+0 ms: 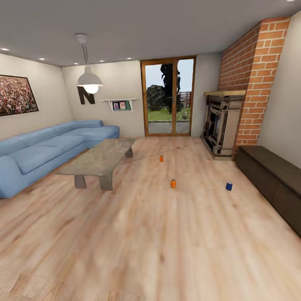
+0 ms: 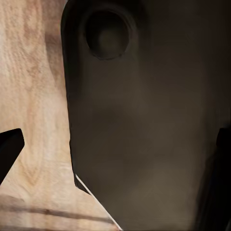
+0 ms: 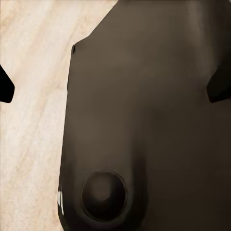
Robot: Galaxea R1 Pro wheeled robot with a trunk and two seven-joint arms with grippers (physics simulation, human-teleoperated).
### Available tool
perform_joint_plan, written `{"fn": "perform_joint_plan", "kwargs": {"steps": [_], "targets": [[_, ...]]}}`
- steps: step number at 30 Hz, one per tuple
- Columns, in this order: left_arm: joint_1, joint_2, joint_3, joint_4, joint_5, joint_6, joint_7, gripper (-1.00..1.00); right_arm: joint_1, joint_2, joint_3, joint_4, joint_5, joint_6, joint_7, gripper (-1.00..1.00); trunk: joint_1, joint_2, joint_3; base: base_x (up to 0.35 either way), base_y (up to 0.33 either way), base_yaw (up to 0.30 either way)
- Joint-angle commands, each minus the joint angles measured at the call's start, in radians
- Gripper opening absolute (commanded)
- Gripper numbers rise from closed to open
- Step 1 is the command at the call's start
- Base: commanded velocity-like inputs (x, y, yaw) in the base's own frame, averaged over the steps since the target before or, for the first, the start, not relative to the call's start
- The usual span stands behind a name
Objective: Put the three can of soda from the living room inside the tash can in the kitchen.
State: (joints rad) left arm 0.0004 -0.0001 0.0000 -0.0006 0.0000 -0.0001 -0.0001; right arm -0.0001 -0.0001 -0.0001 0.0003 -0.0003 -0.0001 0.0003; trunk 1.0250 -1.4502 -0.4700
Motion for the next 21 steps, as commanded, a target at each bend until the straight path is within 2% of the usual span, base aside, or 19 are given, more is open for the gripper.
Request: {"fn": "perform_joint_plan", "kwargs": {"steps": [1,21], "targets": [[0.004,-0.006,0.000,-0.005,0.000,-0.001,-0.001,1.00,-0.004,-0.004,-0.001,0.003,-0.002,-0.001,0.003,1.00,0.000,0.000,0.000,0.000,0.000,0.000],[0.004,-0.009,0.000,-0.012,0.001,-0.001,-0.003,1.00,-0.005,-0.005,-0.004,0.002,-0.005,-0.001,0.003,1.00,0.000,0.000,0.000,0.000,0.000,0.000]]}}
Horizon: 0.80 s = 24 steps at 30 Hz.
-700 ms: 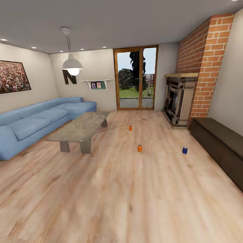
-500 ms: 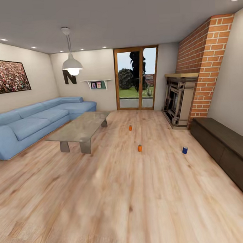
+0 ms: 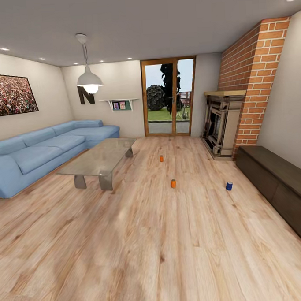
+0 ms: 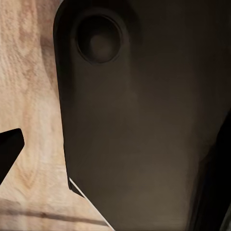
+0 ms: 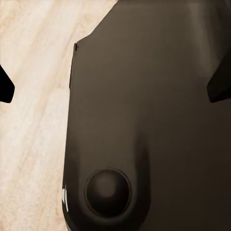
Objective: Put the three can of soda from the living room inside the tash can in the kitchen.
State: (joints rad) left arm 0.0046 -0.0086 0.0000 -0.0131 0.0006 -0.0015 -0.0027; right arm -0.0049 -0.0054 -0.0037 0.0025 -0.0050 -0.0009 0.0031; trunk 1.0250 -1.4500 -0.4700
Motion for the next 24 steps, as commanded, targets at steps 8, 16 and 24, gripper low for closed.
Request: {"fn": "perform_joint_plan", "kwargs": {"steps": [8,16,24], "targets": [[0.048,0.181,0.318,-0.793,0.250,0.027,-0.863,1.00,-0.259,-0.149,-0.008,-0.402,0.002,0.069,0.546,1.00,0.000,0.000,0.000,0.000,0.000,0.000],[0.049,0.188,0.371,-0.800,0.264,0.025,-0.919,1.00,-0.263,-0.158,-0.009,-0.410,0.004,0.073,0.583,1.00,0.000,0.000,0.000,0.000,0.000,0.000],[0.049,0.188,0.374,-0.800,0.265,0.025,-0.921,1.00,-0.264,-0.159,-0.009,-0.411,0.003,0.073,0.584,1.00,0.000,0.000,0.000,0.000,0.000,0.107]]}}
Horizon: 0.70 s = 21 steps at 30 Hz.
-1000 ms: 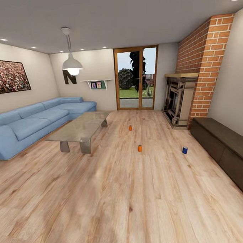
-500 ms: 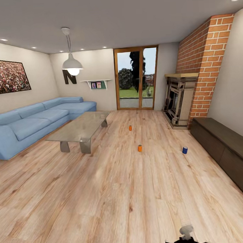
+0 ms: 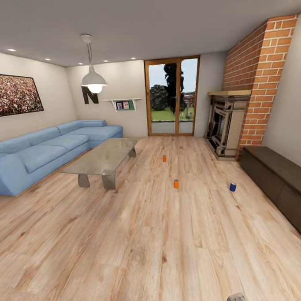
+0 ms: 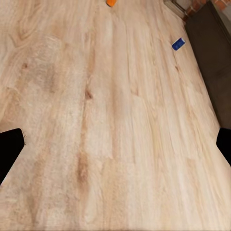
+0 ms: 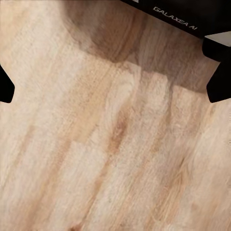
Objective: Put the three can of soda from the living room inside the tash can in the kitchen.
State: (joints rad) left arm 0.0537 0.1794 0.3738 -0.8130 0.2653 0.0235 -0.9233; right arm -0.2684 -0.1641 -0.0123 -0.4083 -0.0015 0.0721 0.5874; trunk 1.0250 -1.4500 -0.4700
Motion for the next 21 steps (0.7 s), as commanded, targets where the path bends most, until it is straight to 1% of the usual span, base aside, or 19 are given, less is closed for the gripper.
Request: {"fn": "perform_joint_plan", "kwargs": {"steps": [1,21], "targets": [[0.000,0.000,0.000,0.000,0.000,0.000,0.000,1.00,0.000,0.000,0.000,0.000,0.000,0.000,0.000,1.00,0.000,0.000,0.000,0.000,0.000,0.211],[0.000,0.000,-0.001,0.000,-0.001,0.001,0.000,1.00,0.000,0.000,0.000,0.000,0.001,0.000,0.000,1.00,0.000,0.000,0.000,0.000,0.000,0.251]]}}
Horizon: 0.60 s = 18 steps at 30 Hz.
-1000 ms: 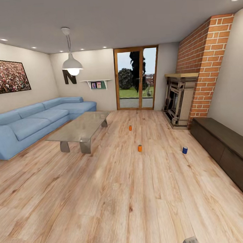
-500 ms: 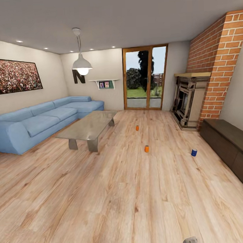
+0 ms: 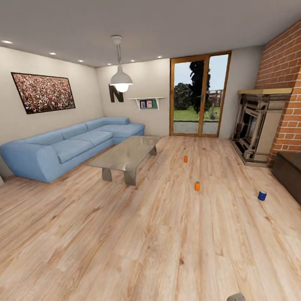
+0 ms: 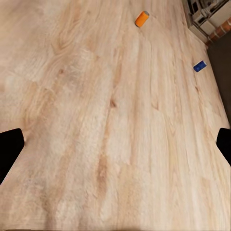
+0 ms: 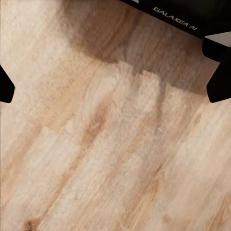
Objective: Put the three can of soda from the living room inside the tash can in the kitchen.
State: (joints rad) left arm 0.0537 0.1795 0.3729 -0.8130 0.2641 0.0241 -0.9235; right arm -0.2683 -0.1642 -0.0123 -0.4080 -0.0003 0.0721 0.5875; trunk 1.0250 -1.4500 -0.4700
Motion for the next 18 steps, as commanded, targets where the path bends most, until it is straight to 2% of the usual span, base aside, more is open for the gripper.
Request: {"fn": "perform_joint_plan", "kwargs": {"steps": [1,18], "targets": [[0.000,0.000,0.000,0.000,0.000,0.000,0.000,1.00,0.000,0.000,0.000,0.000,0.000,0.000,0.000,1.00,0.000,0.000,0.000,0.000,0.000,0.253],[0.000,0.000,0.000,0.000,0.000,-0.001,0.000,1.00,0.000,0.000,0.000,0.000,0.002,0.000,0.000,1.00,0.000,0.000,0.000,0.000,0.000,0.253]]}}
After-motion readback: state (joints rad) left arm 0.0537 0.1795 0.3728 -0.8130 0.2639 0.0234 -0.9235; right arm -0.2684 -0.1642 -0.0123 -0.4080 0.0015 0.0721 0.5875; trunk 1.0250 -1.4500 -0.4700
